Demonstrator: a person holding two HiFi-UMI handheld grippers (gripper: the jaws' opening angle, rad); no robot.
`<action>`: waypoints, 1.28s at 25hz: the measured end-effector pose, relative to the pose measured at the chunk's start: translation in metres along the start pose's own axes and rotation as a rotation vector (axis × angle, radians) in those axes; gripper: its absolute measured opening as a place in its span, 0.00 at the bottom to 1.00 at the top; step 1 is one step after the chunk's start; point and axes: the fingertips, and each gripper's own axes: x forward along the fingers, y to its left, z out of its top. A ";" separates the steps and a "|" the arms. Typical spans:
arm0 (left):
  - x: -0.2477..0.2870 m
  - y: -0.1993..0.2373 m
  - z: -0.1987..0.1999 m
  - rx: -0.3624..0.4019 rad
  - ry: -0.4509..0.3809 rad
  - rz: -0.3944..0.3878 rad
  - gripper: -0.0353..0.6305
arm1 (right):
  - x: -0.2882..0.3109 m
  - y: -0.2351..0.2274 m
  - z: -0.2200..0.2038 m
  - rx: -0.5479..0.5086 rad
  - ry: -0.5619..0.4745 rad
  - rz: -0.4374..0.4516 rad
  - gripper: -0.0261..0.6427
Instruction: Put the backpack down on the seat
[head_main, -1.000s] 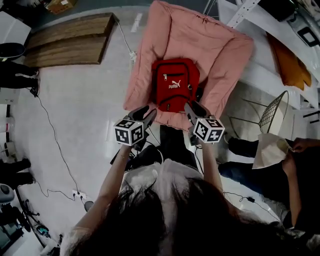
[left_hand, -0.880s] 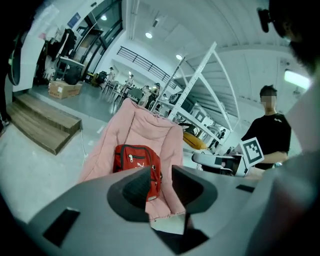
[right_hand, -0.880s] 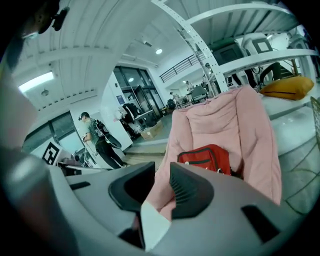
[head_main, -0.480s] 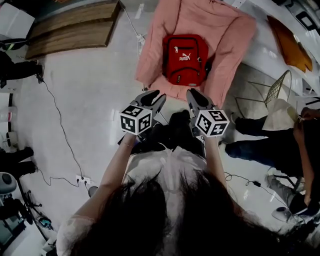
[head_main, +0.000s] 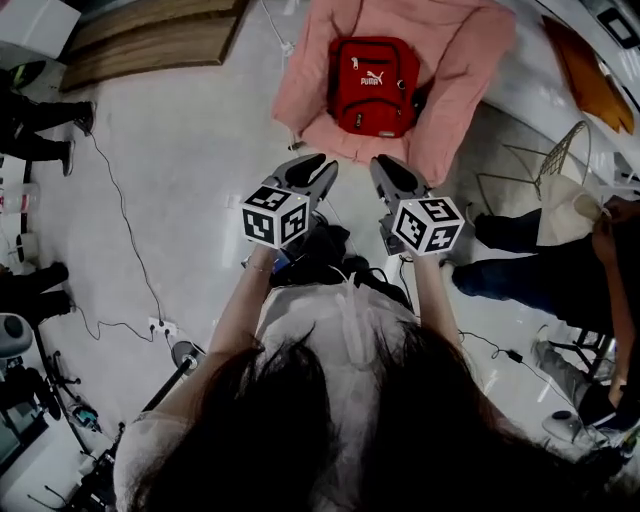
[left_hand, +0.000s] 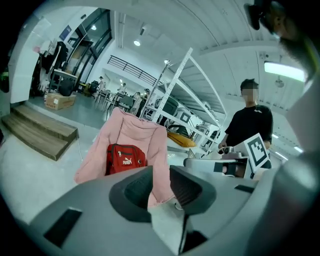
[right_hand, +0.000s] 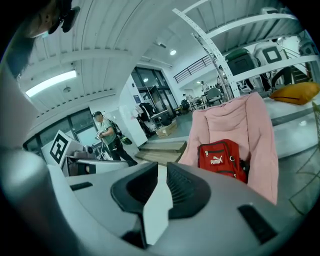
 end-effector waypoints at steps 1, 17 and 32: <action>0.001 -0.008 0.001 0.006 -0.009 0.005 0.23 | -0.006 0.000 0.000 -0.005 -0.002 0.012 0.14; -0.035 -0.120 -0.056 0.000 -0.093 0.097 0.23 | -0.118 0.023 -0.046 -0.076 -0.003 0.132 0.13; -0.037 -0.140 -0.057 0.019 -0.113 0.107 0.23 | -0.137 0.027 -0.051 -0.095 -0.006 0.171 0.13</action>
